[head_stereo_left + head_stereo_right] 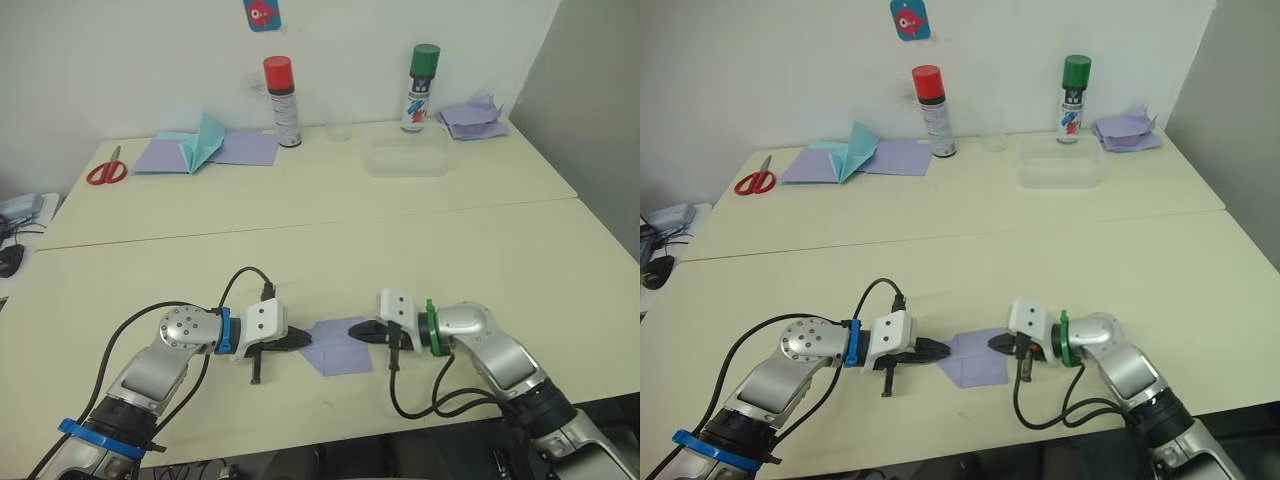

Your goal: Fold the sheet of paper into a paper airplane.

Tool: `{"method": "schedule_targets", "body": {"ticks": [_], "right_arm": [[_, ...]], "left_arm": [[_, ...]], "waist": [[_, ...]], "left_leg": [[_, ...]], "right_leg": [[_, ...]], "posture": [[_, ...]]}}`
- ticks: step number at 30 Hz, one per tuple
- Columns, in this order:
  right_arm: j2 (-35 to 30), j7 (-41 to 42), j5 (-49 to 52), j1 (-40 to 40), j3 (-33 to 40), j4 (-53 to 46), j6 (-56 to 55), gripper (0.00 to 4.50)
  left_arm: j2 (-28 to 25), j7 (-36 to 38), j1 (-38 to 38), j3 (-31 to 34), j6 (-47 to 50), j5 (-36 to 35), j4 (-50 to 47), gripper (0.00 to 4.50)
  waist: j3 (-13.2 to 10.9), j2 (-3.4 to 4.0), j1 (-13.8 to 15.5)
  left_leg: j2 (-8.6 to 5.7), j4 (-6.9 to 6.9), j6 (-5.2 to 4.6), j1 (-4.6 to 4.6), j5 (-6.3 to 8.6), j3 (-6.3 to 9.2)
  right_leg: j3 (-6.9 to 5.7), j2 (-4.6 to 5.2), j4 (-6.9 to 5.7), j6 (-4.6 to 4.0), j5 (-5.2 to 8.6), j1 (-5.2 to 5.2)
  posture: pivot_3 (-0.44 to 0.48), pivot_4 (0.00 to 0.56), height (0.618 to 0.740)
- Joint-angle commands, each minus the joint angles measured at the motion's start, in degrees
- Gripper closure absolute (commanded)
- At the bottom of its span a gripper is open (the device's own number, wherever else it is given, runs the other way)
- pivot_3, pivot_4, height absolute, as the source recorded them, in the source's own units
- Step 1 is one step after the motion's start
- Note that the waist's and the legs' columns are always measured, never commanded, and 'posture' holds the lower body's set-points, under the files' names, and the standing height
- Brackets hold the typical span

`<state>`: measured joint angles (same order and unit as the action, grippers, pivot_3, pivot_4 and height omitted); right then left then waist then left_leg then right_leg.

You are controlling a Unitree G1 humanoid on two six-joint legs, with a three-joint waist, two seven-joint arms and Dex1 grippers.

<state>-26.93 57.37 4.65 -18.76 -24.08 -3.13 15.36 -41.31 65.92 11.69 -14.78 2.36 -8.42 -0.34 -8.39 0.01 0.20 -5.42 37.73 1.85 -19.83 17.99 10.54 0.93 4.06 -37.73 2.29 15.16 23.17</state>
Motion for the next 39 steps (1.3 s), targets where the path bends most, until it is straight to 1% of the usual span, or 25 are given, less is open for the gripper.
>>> {"method": "schedule_targets", "body": {"ticks": [1,6,11,18,24,29,31,34,39], "right_arm": [[-0.9,1.3,-1.4,0.9,-2.0,0.5,-0.7,4.47],[-0.2,1.0,-1.6,1.1,-2.3,2.2,-1.5,4.47],[0.1,1.2,-1.8,0.6,-2.4,3.2,-2.2,4.47],[0.0,1.5,-2.2,-0.1,-2.5,4.2,-2.8,4.47],[-0.2,1.8,-2.3,-0.2,-2.8,4.4,-2.8,4.47],[-0.3,1.9,-2.3,-0.3,-3.2,4.6,-2.8,4.47],[-0.3,1.9,-2.3,-0.4,-3.3,4.7,-2.8,4.47],[-0.2,2.0,-2.4,-0.7,-3.3,5.1,-3.0,4.47],[-0.3,2.1,-2.4,-0.8,-3.3,5.4,-3.4,4.47]], "left_arm": [[-0.3,0.1,-0.9,-0.6,2.5,1.1,0.9,4.5],[1.9,-0.2,1.1,0.2,8.2,-3.3,-5.0,4.5],[2.2,0.3,0.0,-0.5,9.1,-2.9,-6.8,4.5],[-0.5,-0.4,-2.0,-0.9,6.8,1.0,-2.5,4.5],[-3.3,0.3,-1.5,1.2,6.2,0.7,4.6,4.5],[-7.3,2.2,-3.0,1.9,2.2,1.0,6.8,4.5],[-7.9,2.3,-3.0,2.8,1.8,0.4,7.7,4.5],[-8.5,3.0,-2.9,4.7,2.3,-0.9,7.1,4.5],[-7.9,3.5,-2.0,8.7,6.7,-6.4,2.3,4.5]], "waist": [[0.0,0.0,0.0],[0.0,-0.02,0.0],[-0.1,-0.12,-0.3],[-0.1,-0.11,-0.4],[0.0,-0.1,-0.5],[0.1,0.01,-0.7],[0.1,0.13,-0.7],[0.2,0.07,-0.7],[0.1,0.03,-0.7]], "left_leg": [[0.0,0.0,-0.01,0.0,0.0,0.0],[0.01,0.0,-0.03,0.0,0.01,0.01],[0.06,0.0,0.15,-0.02,-0.08,0.01],[0.05,-0.03,0.16,-0.01,-0.07,0.02],[0.08,-0.03,0.0,0.04,0.02,0.02],[0.16,-0.15,-0.01,0.16,0.03,0.03],[0.12,-0.26,-0.01,0.23,0.03,-0.01],[0.1,-0.42,-0.01,0.3,0.02,-0.03],[0.16,-0.71,0.03,0.39,0.0,-0.04]], "right_leg": [[0.0,0.0,0.0,0.0,0.0,0.0],[-0.01,-0.02,0.0,0.01,0.0,0.0],[0.0,-0.01,-0.01,-0.01,0.0,0.02],[0.02,-0.01,0.0,-0.01,0.0,0.04],[0.01,-0.02,-0.01,0.0,0.0,0.02],[0.02,-0.08,-0.07,0.0,0.01,0.02],[0.05,-0.07,-0.04,0.0,0.01,0.01],[0.06,-0.05,-0.01,0.0,0.01,0.0],[0.04,-0.04,0.0,-0.02,0.02,0.03]], "posture": [[0.0,0.15,0.74],[0.0,0.15,0.74],[0.0,0.15,0.74],[0.0,0.15,0.74],[0.0,0.15,0.74],[0.0,0.15,0.74],[0.0,0.15,0.74],[0.0,0.15,0.74],[0.0,0.15,0.74]]}}
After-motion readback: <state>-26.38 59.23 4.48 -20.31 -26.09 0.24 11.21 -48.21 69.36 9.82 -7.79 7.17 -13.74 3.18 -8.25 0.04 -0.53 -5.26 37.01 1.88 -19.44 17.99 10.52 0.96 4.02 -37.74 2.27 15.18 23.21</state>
